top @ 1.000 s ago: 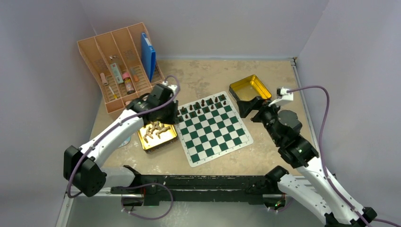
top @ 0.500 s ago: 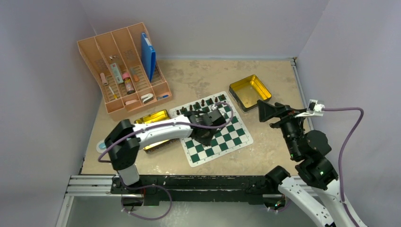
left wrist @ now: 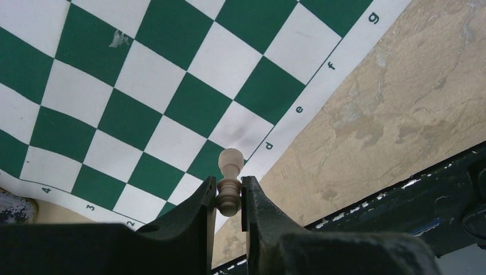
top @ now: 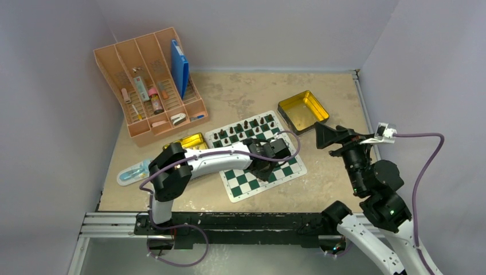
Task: Set up the chess pieces on the board
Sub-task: Place the chess piece on the chessboard, then adjust the chess piece on the chessboard.
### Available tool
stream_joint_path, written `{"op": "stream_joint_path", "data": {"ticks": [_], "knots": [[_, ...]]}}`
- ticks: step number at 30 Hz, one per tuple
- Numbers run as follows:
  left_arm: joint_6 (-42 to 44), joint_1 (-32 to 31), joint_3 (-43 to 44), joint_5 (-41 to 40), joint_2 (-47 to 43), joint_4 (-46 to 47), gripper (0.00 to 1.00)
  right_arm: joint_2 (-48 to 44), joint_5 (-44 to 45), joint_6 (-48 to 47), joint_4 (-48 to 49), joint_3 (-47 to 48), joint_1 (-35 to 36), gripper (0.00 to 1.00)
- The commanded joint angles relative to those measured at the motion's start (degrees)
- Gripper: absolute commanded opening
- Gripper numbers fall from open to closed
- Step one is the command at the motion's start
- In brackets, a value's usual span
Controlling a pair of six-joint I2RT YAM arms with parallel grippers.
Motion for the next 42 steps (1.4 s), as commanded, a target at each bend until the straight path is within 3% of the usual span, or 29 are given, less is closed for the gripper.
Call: {"op": "stream_joint_path", "data": {"ticks": [1,16,25,29,42], "knots": [[1.02,-0.27,3.27,1.6,1.4,1.7,0.11,-1.04,1.91,-0.91,0.95,1.67,-0.32,0.97],[1.04,-0.31,5.93,1.99,6.53,1.42,0.16,-1.44,1.21,-1.95,0.6,1.52,-0.32,0.98],[0.52,-0.31,7.55,1.26,6.78,-0.32,0.31,-1.04,1.25,-2.95,0.95,2.2,-0.38,0.99],[0.9,-0.23,8.02,1.02,6.81,-0.61,0.25,-0.95,0.37,-3.14,0.39,2.65,-0.34,0.99],[0.74,-0.23,9.44,0.0,7.99,-4.83,0.22,-0.58,-1.47,-3.42,-0.48,2.91,-0.37,0.99]]}}
